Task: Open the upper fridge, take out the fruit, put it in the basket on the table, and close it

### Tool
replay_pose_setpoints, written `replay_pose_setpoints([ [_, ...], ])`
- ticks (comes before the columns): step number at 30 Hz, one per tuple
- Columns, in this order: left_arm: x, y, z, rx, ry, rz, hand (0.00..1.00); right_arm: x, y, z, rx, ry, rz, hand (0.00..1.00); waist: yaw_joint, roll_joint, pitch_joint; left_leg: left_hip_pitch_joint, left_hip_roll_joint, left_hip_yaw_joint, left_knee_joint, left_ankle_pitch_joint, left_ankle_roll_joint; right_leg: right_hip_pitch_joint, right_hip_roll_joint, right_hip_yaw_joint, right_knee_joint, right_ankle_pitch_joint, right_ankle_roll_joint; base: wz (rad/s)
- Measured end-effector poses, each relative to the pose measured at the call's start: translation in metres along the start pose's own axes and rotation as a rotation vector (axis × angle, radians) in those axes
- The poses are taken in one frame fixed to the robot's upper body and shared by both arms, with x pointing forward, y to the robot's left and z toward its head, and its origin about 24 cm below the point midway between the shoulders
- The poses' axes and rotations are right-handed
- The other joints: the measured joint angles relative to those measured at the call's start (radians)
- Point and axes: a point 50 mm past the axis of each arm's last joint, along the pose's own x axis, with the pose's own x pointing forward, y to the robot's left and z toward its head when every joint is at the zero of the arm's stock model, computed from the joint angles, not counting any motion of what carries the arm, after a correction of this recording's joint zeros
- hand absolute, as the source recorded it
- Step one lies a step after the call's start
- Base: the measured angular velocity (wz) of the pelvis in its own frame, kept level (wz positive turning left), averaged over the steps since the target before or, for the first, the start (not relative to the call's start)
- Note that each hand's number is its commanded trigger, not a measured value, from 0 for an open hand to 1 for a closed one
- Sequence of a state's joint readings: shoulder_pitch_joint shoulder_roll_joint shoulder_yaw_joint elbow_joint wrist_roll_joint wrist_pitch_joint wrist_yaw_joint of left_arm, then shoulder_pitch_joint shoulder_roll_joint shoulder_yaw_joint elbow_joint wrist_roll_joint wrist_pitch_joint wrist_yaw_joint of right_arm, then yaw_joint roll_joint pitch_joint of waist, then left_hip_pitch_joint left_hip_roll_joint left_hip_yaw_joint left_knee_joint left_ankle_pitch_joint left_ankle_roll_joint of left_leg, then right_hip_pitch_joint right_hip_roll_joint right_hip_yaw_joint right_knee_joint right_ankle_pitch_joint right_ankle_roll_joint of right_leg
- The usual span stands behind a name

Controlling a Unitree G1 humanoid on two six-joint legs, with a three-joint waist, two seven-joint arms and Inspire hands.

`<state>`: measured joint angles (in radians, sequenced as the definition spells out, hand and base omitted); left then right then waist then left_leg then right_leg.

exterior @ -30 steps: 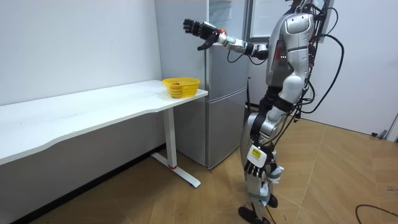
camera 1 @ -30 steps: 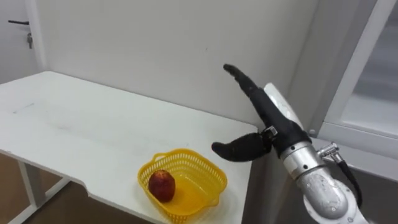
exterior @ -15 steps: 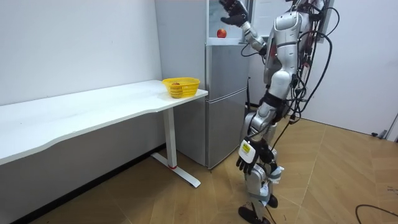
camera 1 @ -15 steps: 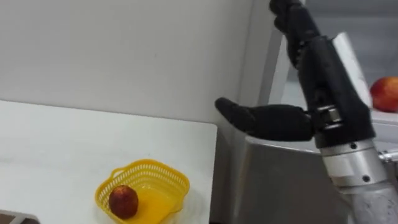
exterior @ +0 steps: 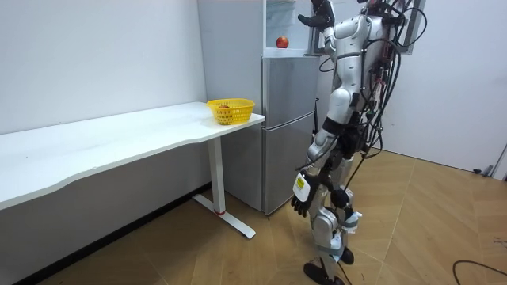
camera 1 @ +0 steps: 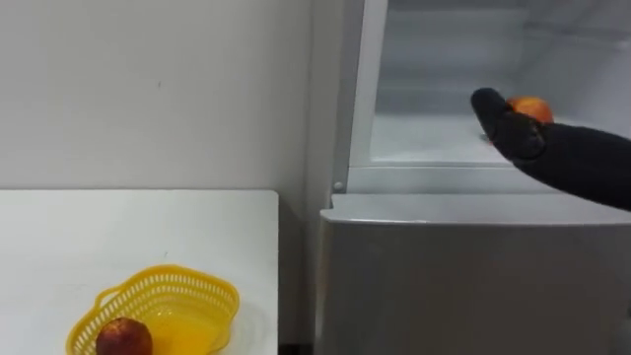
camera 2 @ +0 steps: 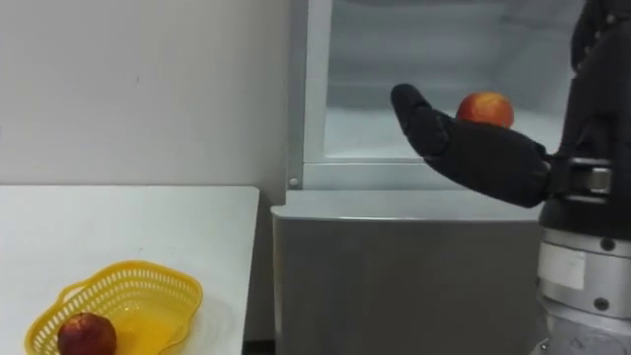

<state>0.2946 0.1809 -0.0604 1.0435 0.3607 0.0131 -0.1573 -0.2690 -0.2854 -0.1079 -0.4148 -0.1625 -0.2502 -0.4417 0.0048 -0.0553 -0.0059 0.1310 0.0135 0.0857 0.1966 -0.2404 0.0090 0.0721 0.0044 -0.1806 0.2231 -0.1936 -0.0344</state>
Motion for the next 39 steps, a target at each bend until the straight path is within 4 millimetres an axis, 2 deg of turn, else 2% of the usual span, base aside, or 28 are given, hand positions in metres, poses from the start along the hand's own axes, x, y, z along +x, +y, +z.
replay_pose_setpoints([
  [4,0.0,0.0,0.0,0.003,0.001,-0.002,0.0,0.002,-0.005,0.0,-0.024,-0.014,-0.017,0.0,-0.005,0.001,0.0009,0.0,0.0,0.001,0.0,0.0,0.0,0.002,0.0,0.0,-0.003,0.0,0.0,-0.01],
  [7,0.0,-0.001,-0.002,0.001,0.006,-0.008,0.0,0.002,-0.007,-0.005,-0.039,0.004,-0.013,0.0,-0.006,0.004,0.006,0.005,0.001,0.001,0.001,0.0,0.0,0.014,0.0,-0.002,-0.005,0.0,0.0,0.05],
  [12,0.001,0.001,0.001,0.0,0.004,-0.007,0.0,-0.009,-0.01,-0.041,-0.077,0.187,0.026,0.0,-0.001,-0.004,0.0088,0.005,0.001,-0.001,0.0,0.0,0.0,0.012,0.0,-0.012,-0.017,0.0,0.0,0.05],
  [16,0.0,0.0,0.0,-0.001,0.006,-0.013,0.0,-0.012,-0.013,-0.052,-0.083,0.243,0.025,0.0,0.003,-0.012,0.0098,0.005,0.003,-0.005,-0.001,0.0,0.0,0.011,0.002,-0.011,-0.017,0.001,-0.001,0.02],
  [19,0.0,-0.001,-0.004,-0.004,0.015,-0.023,0.0,-0.013,-0.019,-0.062,-0.09,0.29,0.04,0.0,0.006,-0.025,0.0068,0.004,0.004,-0.008,0.002,0.0,0.0,0.015,0.002,-0.018,-0.018,0.001,-0.001,0.05],
  [21,-0.001,0.0,-0.004,-0.005,0.015,-0.022,0.0,-0.013,-0.022,-0.074,-0.093,0.349,0.053,0.0,0.005,-0.039,0.0108,0.003,0.005,-0.009,0.001,0.0,0.0,0.019,0.002,-0.024,-0.017,0.002,-0.002,0.0],
  [25,-0.001,0.002,-0.006,-0.015,0.021,-0.017,0.0,-0.012,-0.025,-0.086,-0.11,0.414,0.051,0.0,0.006,-0.047,0.01,-0.001,0.006,-0.014,0.001,0.0,0.0,0.016,-0.001,-0.032,-0.016,0.002,-0.003,0.01],
  [31,-0.002,0.005,-0.008,-0.037,0.024,-0.01,0.0,-0.001,-0.021,-0.094,-0.116,0.426,0.055,0.0,0.011,-0.052,0.0084,-0.005,0.004,-0.019,0.001,0.0,0.0,0.012,-0.002,-0.038,-0.016,0.002,-0.002,0.01],
  [34,-0.003,0.007,-0.008,-0.044,0.021,-0.016,0.0,0.009,-0.027,-0.099,-0.16,0.419,0.061,0.0,0.019,-0.055,0.0074,-0.006,0.002,-0.032,0.002,0.0,0.0,0.012,-0.003,-0.046,-0.018,0.002,-0.002,0.09],
  [39,-0.004,0.015,-0.012,-0.035,0.032,0.004,0.0,0.025,-0.032,-0.102,-0.201,0.405,0.059,0.0,0.032,-0.062,0.0111,-0.004,0.001,-0.044,0.002,0.001,-0.001,0.018,-0.003,-0.057,-0.019,0.002,-0.002,0.07],
])
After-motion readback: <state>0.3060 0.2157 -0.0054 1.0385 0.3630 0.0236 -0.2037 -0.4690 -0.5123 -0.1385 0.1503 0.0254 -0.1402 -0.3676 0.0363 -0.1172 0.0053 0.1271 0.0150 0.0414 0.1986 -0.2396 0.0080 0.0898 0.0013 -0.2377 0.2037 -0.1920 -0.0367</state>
